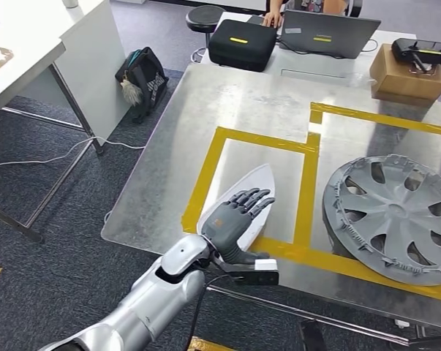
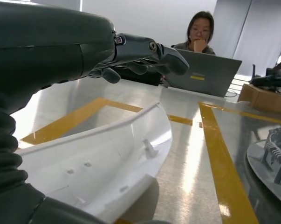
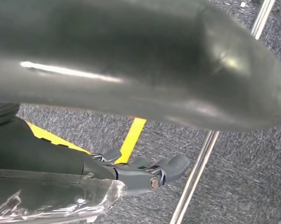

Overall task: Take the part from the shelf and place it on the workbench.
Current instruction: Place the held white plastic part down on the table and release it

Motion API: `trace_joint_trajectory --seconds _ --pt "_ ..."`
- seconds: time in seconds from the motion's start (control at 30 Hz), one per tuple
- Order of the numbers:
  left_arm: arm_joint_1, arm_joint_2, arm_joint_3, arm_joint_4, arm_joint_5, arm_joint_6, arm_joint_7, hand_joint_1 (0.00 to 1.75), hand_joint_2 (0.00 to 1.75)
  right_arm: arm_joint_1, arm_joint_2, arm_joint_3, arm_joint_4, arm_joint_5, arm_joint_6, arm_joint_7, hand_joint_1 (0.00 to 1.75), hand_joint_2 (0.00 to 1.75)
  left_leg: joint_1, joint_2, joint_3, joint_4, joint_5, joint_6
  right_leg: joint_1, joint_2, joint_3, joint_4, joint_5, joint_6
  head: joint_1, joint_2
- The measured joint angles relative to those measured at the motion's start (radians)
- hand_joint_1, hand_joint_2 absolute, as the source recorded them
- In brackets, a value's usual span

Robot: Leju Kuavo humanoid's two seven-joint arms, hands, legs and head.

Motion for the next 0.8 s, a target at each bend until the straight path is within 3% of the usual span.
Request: trace_joint_trajectory --seconds 0.17,0.23,0.27,0.33,0.4,0.43,0.47,0.53,0.6,0.7,0.73,0.8 --pt "0.029 0.014 0.003 -0.060 0.059 0.002 -0.042 0.00 0.00 0.005 0.004 -0.001 0.000 -0.016 -0.009 -0.003 0.00 0.00 -0.007 0.000 0.001 0.001 -0.001 0.012 -0.007 0.001 0.003 -0.002 0.002 0.013 0.000 0.000" --pt "0.058 0.022 0.005 -0.118 0.115 0.000 -0.074 0.00 0.00 0.011 0.005 -0.002 0.000 -0.028 -0.018 -0.006 0.00 0.00 -0.002 0.002 0.006 -0.008 0.005 0.020 -0.007 -0.003 -0.006 0.017 -0.017 0.018 0.001 0.000" --pt "0.076 0.028 0.005 -0.155 0.145 -0.002 -0.089 0.00 0.00 0.015 0.005 -0.004 0.000 -0.033 -0.022 -0.008 0.00 0.00 0.002 0.003 0.008 -0.013 0.007 0.022 -0.007 -0.006 -0.021 0.052 -0.042 0.020 0.003 0.000" --pt "0.120 0.045 0.006 -0.238 0.209 -0.003 -0.121 0.00 0.00 0.023 0.005 -0.010 0.000 -0.042 -0.028 -0.013 0.00 0.00 0.005 0.005 0.010 -0.016 0.009 0.025 -0.008 -0.009 -0.075 0.181 -0.111 0.024 0.005 0.000" --pt "0.166 0.065 0.008 -0.313 0.269 0.002 -0.156 0.00 0.00 0.031 0.005 -0.016 0.000 -0.049 -0.033 -0.018 0.00 0.00 0.006 0.007 0.010 -0.015 0.009 0.024 -0.011 -0.010 -0.120 0.285 -0.144 0.030 0.005 0.000" --pt "0.188 0.075 0.009 -0.349 0.296 0.007 -0.173 0.00 0.00 0.035 0.005 -0.019 0.000 -0.052 -0.036 -0.020 0.00 0.00 0.008 0.008 0.009 -0.014 0.010 0.022 -0.013 -0.010 -0.118 0.285 -0.131 0.033 0.006 0.000" --pt "0.206 0.083 0.011 -0.383 0.320 0.013 -0.188 0.00 0.00 0.038 0.005 -0.021 0.000 -0.054 -0.039 -0.023 0.00 0.00 0.010 0.008 0.009 -0.013 0.010 0.018 -0.016 -0.011 -0.095 0.242 -0.101 0.037 0.005 0.000" --pt "0.236 0.098 0.016 -0.451 0.365 0.032 -0.217 0.00 0.00 0.039 0.007 -0.026 0.000 -0.060 -0.045 -0.027 0.00 0.00 0.015 0.007 0.007 -0.007 0.011 0.004 -0.021 -0.010 -0.018 0.104 -0.043 0.047 0.007 0.000" --pt "0.256 0.110 0.024 -0.503 0.409 0.053 -0.244 0.00 0.00 0.038 0.010 -0.031 0.001 -0.066 -0.052 -0.030 0.00 0.00 0.015 0.005 0.004 -0.002 0.013 -0.010 -0.021 -0.001 0.025 0.031 -0.022 0.042 0.009 0.000" --pt "0.264 0.114 0.028 -0.523 0.431 0.063 -0.258 0.00 0.00 0.039 0.012 -0.035 0.002 -0.069 -0.056 -0.032 0.00 0.00 0.013 0.004 0.003 -0.001 0.015 -0.016 -0.020 0.006 0.025 0.031 -0.020 0.032 0.008 0.000" --pt "0.273 0.119 0.032 -0.543 0.439 0.067 -0.263 0.00 0.00 0.041 0.012 -0.038 0.002 -0.070 -0.058 -0.033 0.00 0.00 0.015 0.004 -0.001 0.002 0.015 -0.022 -0.019 0.005 0.017 0.033 -0.018 0.021 0.007 0.000" --pt "0.293 0.133 0.042 -0.596 0.456 0.074 -0.274 0.00 0.00 0.046 0.012 -0.046 0.002 -0.073 -0.062 -0.035 0.00 0.00 0.017 0.005 -0.040 0.084 -0.053 -0.036 -0.016 0.002 -0.011 0.036 -0.002 -0.008 0.002 0.000"
